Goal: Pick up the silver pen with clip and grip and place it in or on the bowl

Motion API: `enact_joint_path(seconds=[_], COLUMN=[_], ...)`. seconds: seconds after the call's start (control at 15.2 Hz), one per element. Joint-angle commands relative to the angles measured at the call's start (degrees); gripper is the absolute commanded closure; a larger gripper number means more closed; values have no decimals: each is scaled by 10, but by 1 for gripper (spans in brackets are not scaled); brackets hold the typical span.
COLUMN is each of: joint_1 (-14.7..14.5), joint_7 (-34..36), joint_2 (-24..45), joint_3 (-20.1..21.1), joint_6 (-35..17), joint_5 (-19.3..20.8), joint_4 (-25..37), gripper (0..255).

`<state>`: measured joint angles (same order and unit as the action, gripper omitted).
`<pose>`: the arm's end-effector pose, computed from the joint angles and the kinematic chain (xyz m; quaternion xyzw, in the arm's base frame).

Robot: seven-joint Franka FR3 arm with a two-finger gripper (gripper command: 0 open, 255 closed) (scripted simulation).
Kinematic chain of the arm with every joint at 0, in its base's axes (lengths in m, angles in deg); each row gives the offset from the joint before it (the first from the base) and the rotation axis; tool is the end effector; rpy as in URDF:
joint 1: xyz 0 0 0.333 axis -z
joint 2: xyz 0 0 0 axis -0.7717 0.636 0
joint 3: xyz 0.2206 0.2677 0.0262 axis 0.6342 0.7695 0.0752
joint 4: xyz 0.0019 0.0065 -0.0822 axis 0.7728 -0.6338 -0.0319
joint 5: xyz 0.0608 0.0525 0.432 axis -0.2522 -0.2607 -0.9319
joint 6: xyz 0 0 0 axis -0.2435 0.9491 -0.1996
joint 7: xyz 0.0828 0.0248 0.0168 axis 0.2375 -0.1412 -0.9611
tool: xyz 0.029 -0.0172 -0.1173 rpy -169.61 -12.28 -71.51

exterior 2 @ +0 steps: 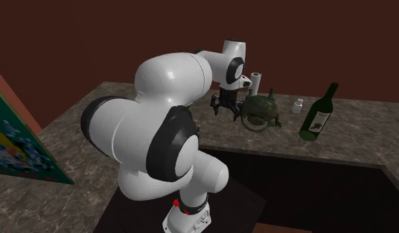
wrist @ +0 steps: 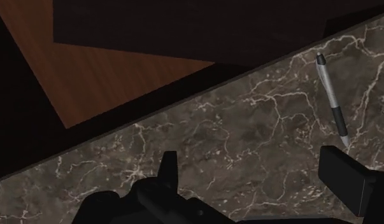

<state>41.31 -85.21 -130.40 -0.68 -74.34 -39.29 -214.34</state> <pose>0.3309 0.0622 0.4807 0.9968 0.0792 -0.0135 0.0011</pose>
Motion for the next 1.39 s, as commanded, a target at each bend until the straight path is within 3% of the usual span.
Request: enact_joint_path(seconds=[0.0, 0.86, 1.32], joint_1=[-21, -155, -160], joint_7=[-6, -61, -64], joint_2=[4, 135, 184], joint_3=[11, 78, 86], joint_6=[-31, -257, -332], joint_5=[-15, -110, -121], joint_4=[-25, -107, -133], gripper=[0, 0, 0])
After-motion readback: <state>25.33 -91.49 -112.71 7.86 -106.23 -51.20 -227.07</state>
